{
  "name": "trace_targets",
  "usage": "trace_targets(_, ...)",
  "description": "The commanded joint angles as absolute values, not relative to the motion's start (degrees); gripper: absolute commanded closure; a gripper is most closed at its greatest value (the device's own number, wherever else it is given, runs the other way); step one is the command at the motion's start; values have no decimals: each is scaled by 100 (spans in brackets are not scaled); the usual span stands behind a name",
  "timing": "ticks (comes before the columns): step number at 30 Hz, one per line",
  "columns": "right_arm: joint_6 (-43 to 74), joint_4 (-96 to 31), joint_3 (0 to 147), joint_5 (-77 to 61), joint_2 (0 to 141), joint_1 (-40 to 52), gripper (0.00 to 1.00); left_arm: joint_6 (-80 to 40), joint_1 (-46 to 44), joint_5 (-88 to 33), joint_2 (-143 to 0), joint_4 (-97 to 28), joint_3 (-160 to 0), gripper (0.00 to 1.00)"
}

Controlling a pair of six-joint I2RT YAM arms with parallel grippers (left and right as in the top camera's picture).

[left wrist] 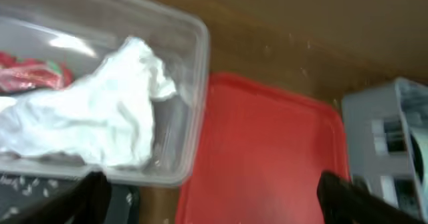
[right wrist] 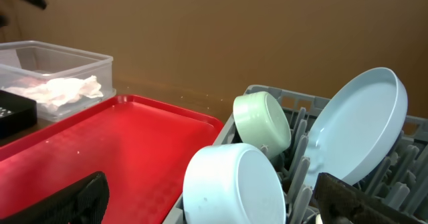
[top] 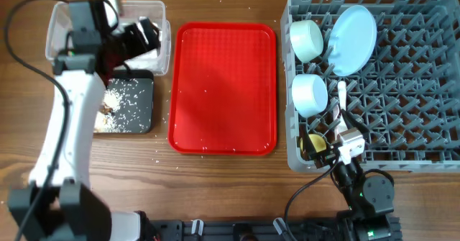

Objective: Sort waste into correct bins and load items into the dishwasher rack

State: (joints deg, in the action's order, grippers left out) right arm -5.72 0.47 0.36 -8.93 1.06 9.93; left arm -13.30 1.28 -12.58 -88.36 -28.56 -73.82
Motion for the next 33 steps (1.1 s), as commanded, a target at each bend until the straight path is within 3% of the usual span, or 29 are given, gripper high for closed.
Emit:
trace_targets(1, -602, 62, 30, -845, 64, 978, 0, -600, -45, -1406, -7153, -1227, -5212, 0)
trace_targets(5, -600, 60, 30, -845, 64, 978, 0, -272, -16, -1334, -4466, 211, -2244, 0)
trace_targets(11, -600, 62, 30, -845, 64, 978, 0, -342, 292, -1387, -1428, -51, -486, 0)
trace_targets(16, -600, 62, 30, -845, 64, 978, 0, -338, 292, -1356, -703, -705, -445, 0)
trace_targets(20, -600, 62, 30, -845, 64, 978, 0, -340, 292, -1341, -12, -502, -119, 0)
trace_targets(33, -602, 62, 30, -845, 64, 978, 0, -364, 340, -1363, -16, -314, -34, 0)
